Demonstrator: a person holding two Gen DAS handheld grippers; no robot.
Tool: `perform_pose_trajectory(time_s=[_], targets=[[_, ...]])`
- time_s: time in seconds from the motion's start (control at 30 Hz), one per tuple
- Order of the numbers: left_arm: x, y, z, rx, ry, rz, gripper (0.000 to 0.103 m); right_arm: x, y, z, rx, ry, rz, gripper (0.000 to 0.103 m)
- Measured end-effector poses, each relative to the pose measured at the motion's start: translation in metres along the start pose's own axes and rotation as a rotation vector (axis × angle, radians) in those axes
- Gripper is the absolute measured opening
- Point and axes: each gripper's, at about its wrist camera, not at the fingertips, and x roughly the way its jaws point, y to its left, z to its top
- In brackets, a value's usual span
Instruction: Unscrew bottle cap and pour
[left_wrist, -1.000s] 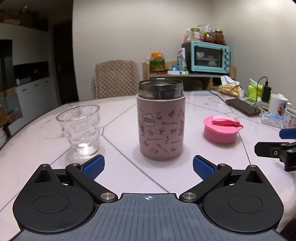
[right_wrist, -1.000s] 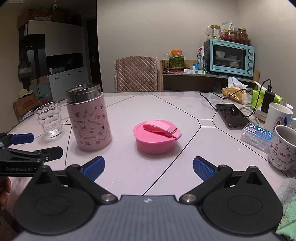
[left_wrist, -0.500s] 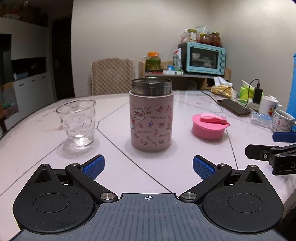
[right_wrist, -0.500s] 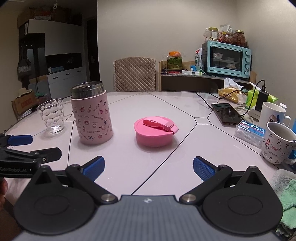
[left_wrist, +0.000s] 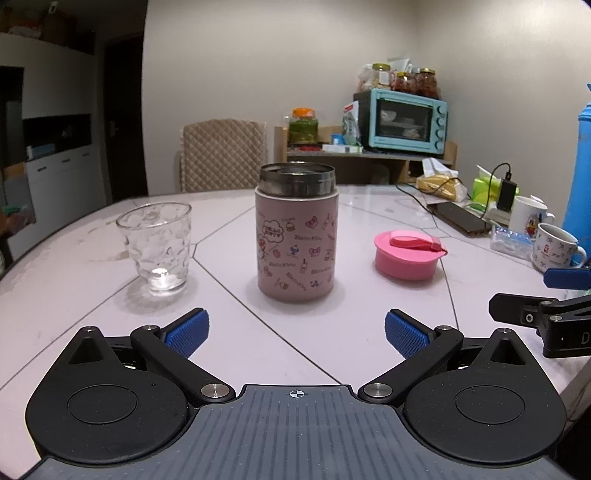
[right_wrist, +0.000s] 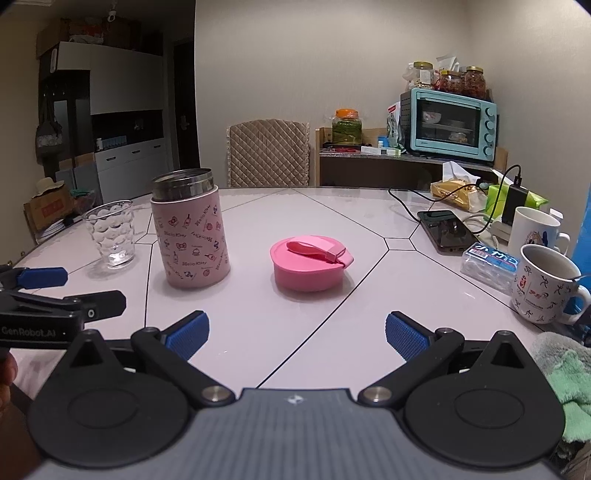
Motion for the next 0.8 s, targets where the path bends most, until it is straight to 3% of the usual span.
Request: perform_pose_trajectory(time_s=[0.8], targets=[[-0.021, -0.002, -0.007, -0.004, -0.009, 0.004, 0.103, -0.028, 0.007, -0.009, 0.022, -0.022, -0.021, 0.103]])
